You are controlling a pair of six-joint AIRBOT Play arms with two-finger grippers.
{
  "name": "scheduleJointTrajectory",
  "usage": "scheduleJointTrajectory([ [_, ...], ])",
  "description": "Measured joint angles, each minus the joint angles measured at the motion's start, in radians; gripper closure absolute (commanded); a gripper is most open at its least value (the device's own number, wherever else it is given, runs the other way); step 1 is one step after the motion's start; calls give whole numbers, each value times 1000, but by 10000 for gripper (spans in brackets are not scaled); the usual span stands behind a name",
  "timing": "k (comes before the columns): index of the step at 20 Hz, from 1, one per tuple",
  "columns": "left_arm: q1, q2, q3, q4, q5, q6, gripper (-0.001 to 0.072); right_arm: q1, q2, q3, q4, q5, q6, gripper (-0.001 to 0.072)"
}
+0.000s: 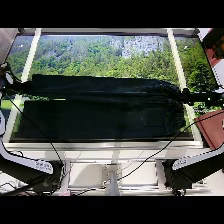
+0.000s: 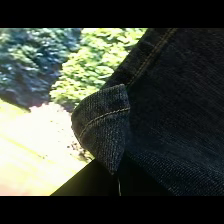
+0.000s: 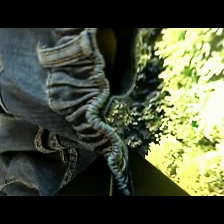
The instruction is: Fold the clothes and pants, and hang the long-sleeved shirts on hangers.
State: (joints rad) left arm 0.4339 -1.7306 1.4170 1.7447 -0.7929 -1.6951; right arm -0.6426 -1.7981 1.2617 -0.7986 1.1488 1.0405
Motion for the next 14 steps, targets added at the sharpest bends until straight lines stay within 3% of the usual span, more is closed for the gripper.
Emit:
scheduleJointTrajectory([
  [6, 10, -35, 0, -7, 2, -3, 660, 1, 0, 1, 6, -37, 18, 667],
  [7, 10, -40, 0, -8, -5, -3, 548, 1, 0, 1, 7, -40, 18, 667],
  [9, 12, -48, 0, 14, -13, 0, 33, -1, 1, 2, -6, -75, 19, 667],
  [10, 13, -51, 1, 9, -14, -1, -3, -1, 0, 2, -10, -80, 19, 666],
  [11, 11, -53, 1, 6, -22, -2, -2, -1, 1, 2, -4, -75, 20, 611],
  [13, 9, -53, 1, -11, -28, -2, -2, 0, 1, 2, 11, -55, 21, 199],
  [14, 9, -49, 1, -12, -35, -2, -2, 0, 2, 3, 27, -40, 21, 85],
])
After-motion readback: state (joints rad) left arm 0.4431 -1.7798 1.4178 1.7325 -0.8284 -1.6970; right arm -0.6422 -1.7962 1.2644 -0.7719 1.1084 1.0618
